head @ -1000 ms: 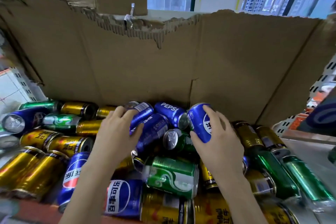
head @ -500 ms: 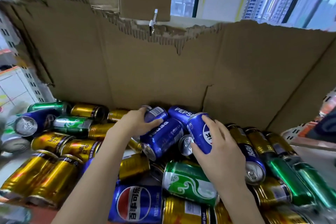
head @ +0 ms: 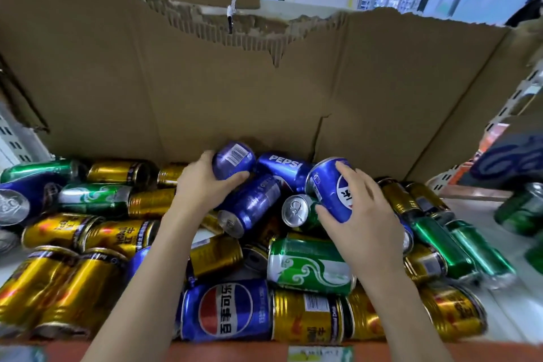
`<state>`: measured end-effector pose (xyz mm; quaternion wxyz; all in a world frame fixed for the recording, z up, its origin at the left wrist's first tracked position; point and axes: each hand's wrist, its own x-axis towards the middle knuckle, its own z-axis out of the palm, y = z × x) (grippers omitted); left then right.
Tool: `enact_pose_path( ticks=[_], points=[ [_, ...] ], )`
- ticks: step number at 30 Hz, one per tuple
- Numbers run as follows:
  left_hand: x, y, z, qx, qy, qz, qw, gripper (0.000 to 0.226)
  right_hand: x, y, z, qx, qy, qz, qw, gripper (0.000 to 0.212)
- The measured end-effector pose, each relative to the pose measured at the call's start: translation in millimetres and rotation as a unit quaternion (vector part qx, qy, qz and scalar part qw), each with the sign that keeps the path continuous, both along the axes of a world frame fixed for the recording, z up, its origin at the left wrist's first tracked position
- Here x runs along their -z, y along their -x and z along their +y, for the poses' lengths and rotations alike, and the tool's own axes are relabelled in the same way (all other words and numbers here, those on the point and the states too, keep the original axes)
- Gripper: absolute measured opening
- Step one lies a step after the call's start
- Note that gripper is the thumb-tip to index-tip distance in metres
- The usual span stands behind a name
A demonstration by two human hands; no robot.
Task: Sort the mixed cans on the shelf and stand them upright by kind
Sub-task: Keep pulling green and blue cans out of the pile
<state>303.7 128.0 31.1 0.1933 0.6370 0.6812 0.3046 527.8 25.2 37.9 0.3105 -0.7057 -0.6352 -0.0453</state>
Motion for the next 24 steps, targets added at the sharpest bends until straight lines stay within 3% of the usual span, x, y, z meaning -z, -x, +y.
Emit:
enact_pose_path(
  ticks=[6, 11, 15, 20, 24],
  points=[
    [-28, -14, -35, -0.027, -0.122, -0.126, 0.984, 0.072, -6, -17, -18, 0.028, -0.059, 0.023, 0.998, 0.069],
    [-47, -57, -75, 0.038, -0.113, -0.200, 0.972, 0.093, -10, -46, -46, 0.050, -0.085, 0.042, 0.994, 0.072],
    [-52, -119, -112, 0.121, -0.106, -0.203, 0.966, 0.093, -13, -88, -80, 0.084, -0.086, 0.077, 0.990, 0.073],
    [-42, -224, -168, 0.201, -0.100, -0.204, 0.953, 0.069, -11, -173, -138, 0.123, -0.097, 0.148, 0.977, 0.073],
    [-23, -326, -212, 0.261, -0.082, -0.164, 0.948, 0.063, 2, -264, -196, 0.164, -0.106, 0.163, 0.967, 0.073]
  ],
)
